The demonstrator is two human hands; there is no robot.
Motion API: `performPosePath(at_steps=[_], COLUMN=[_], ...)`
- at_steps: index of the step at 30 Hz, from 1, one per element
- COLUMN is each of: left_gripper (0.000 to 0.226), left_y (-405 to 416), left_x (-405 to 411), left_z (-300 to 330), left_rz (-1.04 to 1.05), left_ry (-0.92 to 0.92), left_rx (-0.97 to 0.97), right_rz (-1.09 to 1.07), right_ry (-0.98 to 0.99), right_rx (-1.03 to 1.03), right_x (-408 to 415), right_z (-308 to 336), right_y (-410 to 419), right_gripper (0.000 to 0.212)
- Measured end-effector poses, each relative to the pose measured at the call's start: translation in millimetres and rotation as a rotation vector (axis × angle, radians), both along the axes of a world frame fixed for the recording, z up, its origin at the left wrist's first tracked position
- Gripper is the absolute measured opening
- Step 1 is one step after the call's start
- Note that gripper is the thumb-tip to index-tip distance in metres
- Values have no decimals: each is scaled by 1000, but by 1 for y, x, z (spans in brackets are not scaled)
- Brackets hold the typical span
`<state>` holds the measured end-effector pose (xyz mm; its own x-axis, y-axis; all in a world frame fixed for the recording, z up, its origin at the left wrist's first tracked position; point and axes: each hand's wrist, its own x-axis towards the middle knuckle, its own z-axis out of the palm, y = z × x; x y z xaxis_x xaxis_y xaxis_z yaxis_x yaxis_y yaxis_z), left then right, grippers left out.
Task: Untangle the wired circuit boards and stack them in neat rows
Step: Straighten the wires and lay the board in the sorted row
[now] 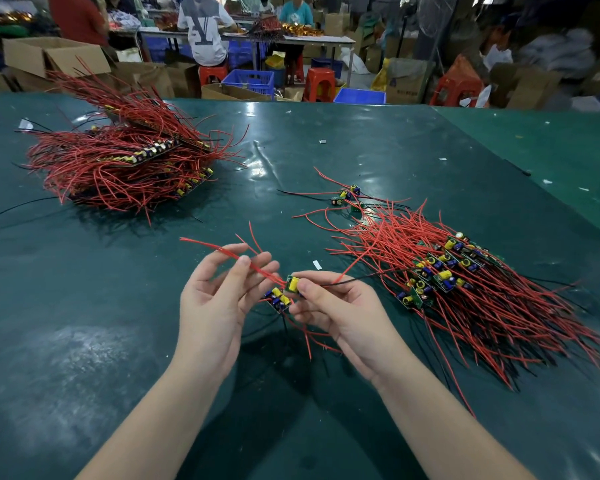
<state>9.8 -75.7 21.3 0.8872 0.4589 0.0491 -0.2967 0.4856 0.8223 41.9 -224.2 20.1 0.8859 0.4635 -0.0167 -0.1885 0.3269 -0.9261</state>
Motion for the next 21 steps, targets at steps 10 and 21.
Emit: performPosePath(at_steps=[10,21], left_gripper=[17,19], left_y=[2,12], left_x=[1,4], left_z=[0,-3], left_rz=[54,112], left_ry=[-12,-17], left_rx=[22,17], right_rz=[-10,18], right_ry=[21,40], right_rx=[16,7], right_x=[0,1], right_z=[-1,-2], right_y=[1,1], right_gripper=[20,21])
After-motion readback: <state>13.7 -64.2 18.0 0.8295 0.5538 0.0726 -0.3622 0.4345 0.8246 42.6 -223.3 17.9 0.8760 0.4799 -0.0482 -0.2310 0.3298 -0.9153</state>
